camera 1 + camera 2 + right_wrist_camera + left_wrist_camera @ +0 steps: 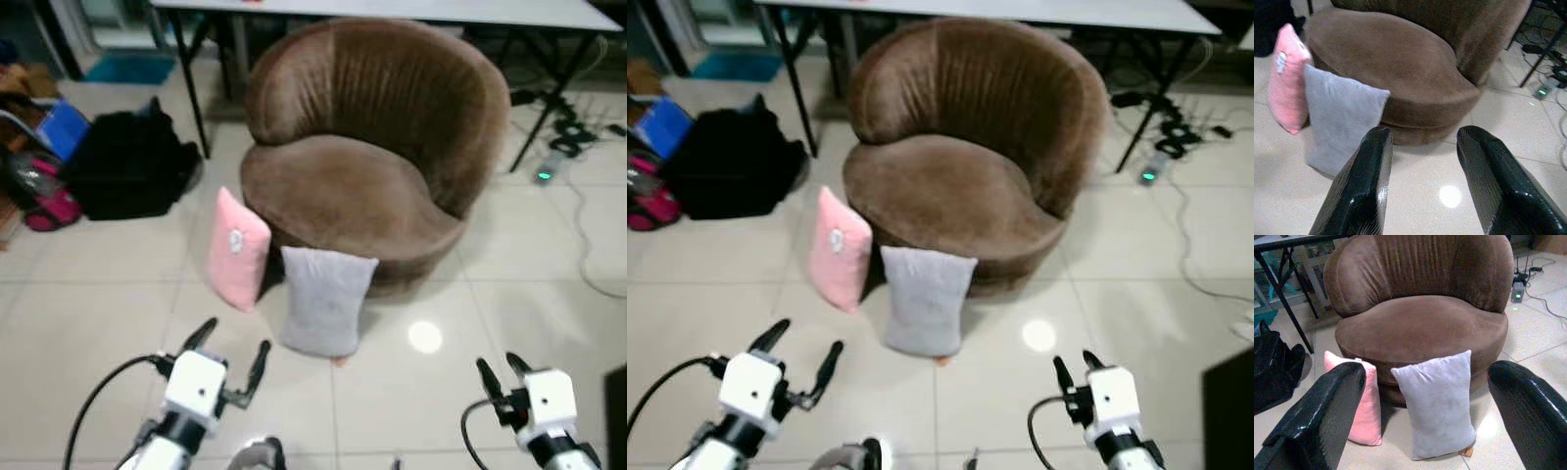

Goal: Move the pillow to the sofa from floor

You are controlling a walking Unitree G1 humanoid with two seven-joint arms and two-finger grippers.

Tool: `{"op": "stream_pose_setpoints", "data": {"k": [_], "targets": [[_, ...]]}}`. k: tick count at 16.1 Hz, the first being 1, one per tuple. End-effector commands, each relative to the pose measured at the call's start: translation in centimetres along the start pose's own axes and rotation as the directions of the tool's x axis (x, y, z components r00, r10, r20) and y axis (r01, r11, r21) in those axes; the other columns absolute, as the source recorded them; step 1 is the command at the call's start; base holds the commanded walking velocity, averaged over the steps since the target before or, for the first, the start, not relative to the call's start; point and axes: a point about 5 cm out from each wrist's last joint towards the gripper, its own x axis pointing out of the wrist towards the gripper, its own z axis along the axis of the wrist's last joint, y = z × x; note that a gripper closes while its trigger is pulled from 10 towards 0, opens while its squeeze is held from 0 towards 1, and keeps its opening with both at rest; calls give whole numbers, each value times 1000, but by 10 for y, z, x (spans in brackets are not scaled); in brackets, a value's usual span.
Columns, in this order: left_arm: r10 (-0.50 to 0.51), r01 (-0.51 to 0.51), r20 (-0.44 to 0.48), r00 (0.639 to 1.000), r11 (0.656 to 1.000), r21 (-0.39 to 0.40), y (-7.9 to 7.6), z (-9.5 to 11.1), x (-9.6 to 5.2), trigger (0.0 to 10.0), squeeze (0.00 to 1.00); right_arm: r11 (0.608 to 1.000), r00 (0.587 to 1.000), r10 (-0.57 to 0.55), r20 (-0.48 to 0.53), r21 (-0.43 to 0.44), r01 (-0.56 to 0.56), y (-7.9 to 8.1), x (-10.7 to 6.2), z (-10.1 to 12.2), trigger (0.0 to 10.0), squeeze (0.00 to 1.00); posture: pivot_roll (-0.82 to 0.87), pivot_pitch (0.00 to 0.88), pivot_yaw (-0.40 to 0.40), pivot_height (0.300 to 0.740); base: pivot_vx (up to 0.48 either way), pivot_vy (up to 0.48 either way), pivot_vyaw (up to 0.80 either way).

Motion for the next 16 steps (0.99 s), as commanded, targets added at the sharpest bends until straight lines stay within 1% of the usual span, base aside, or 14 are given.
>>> {"op": "stream_pose_setpoints", "data": {"k": [1, 3, 4, 5, 8, 10, 11, 13, 15, 16], "targets": [[-15, 14, -3, 1000, 1000, -9, -5, -1, 1, 10000, 0, 1000, 999, -15, -30, 10, 15, -6, -5, -6, 10000, 0, -42, 126, -35, 740, 0, 0, 0], [0, 0, -4, 1000, 1000, -25, -4, -1, -1, 10000, 0, 1000, 999, -23, -29, 17, 23, -7, -5, -6, 10000, 0, -40, 128, -35, 740, 0, 0, 0], [0, 0, -5, 1000, 999, -32, -3, -1, -1, 10000, 0, 999, 999, -32, -30, 8, 32, -10, -6, -6, 10000, 204, -39, 129, -35, 740, 0, 0, 0], [-2, 2, -2, 1000, 999, -32, -4, -1, -1, 10000, 0, 1000, 999, -16, -39, -5, 16, -10, -6, -7, 10000, 1000, -39, 131, -36, 740, 0, 0, 0], [4, -4, -7, 1000, 1000, -11, -4, 0, -3, 10000, 0, 1000, 997, 1, -74, -17, -3, -2, -6, -14, 10000, 1000, -38, 135, -39, 740, 0, 0, 0], [1, -1, -6, 1000, 1000, -20, -5, 0, -4, 10000, 0, 1000, 997, -12, -74, -11, 11, -4, -7, -15, 10000, 1000, -42, 139, -41, 740, 0, 0, 0], [-2, 2, -2, 1000, 1000, -26, -6, 0, -5, 10000, 0, 1000, 998, -17, -68, -14, 16, -7, -8, -14, 10000, 1000, -41, 140, -42, 740, 0, 0, 0], [-3, 3, -3, 1000, 1000, -25, -7, 1, -5, 10000, 0, 1000, 998, -15, -64, -26, 14, -8, -8, -13, 10000, 1000, -43, 139, -41, 740, 0, 0, 0], [16, -16, -27, 999, 1000, 1, -5, -2, -6, 10000, 0, 1000, 998, -13, -64, -27, 12, -7, -7, -14, 10000, 1000, -42, 135, -44, 740, 0, 0, 0], [22, -22, -25, 999, 1000, -8, -3, -5, -4, 10000, 1000, 1000, 998, -16, -62, -22, 14, -7, -7, -14, 10000, 1000, -38, 127, -44, 740, 0, 0, 0]]}}
